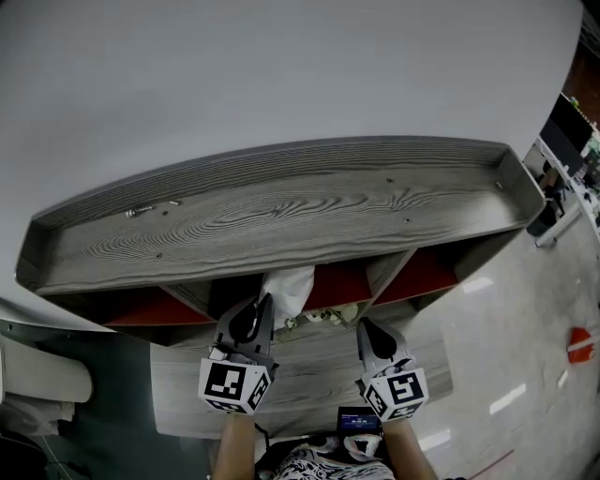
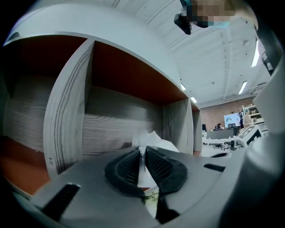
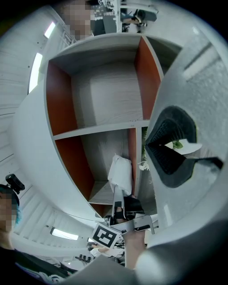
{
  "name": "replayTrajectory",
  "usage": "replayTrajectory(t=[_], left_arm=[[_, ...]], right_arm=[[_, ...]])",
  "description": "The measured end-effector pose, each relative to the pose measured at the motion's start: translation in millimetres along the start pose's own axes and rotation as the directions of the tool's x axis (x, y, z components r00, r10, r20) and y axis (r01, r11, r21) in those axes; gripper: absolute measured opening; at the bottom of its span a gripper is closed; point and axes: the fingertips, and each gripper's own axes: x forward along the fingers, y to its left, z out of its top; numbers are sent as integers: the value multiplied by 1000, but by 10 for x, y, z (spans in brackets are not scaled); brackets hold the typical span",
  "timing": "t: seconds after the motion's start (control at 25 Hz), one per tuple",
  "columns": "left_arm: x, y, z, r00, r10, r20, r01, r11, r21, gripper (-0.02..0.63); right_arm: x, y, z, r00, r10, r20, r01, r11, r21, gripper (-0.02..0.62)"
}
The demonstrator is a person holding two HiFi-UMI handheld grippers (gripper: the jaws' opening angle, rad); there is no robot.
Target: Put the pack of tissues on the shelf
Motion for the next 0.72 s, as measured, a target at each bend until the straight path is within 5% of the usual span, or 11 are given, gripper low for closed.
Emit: replayTrajectory(t=[0.72], left_arm=[[28,-20,-104,999,39,-27,-39,999,5,36]], right_arm=[[52,-4,-32,1000,25,-14,-25,1000,4,3]])
